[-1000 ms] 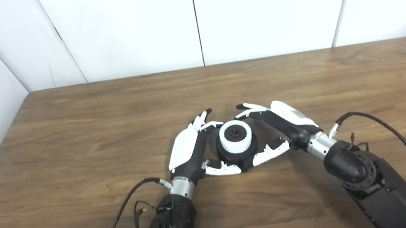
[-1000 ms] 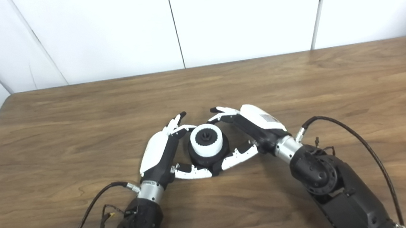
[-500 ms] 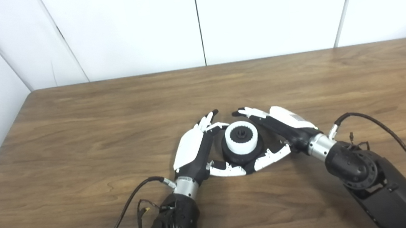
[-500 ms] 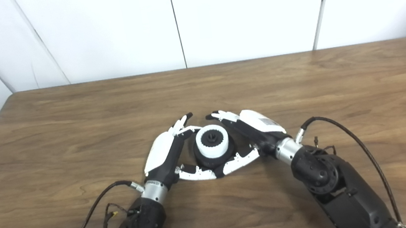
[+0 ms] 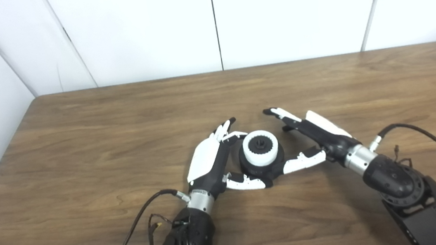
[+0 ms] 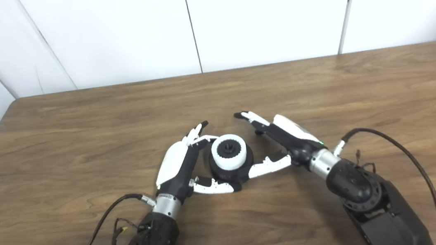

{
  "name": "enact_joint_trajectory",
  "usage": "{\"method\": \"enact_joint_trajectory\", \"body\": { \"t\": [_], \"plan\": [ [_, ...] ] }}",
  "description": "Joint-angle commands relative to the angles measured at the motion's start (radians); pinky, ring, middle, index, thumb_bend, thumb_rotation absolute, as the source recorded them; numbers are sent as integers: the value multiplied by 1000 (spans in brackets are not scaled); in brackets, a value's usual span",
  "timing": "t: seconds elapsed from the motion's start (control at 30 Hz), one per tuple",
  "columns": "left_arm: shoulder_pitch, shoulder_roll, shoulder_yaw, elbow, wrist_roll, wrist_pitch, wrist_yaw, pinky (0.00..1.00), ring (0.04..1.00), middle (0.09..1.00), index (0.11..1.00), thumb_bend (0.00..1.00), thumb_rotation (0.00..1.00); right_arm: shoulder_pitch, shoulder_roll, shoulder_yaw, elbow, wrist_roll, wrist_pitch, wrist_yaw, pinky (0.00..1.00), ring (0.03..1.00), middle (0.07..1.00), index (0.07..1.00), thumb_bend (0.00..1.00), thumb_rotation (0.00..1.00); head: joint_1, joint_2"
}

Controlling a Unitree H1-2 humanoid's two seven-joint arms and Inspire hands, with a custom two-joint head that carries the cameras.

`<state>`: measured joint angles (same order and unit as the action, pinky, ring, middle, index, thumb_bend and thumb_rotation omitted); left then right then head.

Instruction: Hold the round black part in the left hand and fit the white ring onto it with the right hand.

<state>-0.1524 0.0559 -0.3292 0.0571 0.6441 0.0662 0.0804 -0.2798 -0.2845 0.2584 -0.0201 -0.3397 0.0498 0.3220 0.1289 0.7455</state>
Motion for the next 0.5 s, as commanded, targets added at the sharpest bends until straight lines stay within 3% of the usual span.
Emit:
{"method": "enact_joint_trajectory", "body": {
  "t": [0.0,0.47],
  "plan": [
    [-7,0,0,-15,3,-7,4,1000,1000,1000,671,955,228,-1,4,-24,-29,14,-18,-27,879,977,995,962,1000,527,-2,0],
    [-4,5,6,-35,7,3,-10,1000,1000,1000,672,955,229,65,18,-51,-74,43,-23,-46,874,936,958,919,987,358,-17,3]
  ]
}}
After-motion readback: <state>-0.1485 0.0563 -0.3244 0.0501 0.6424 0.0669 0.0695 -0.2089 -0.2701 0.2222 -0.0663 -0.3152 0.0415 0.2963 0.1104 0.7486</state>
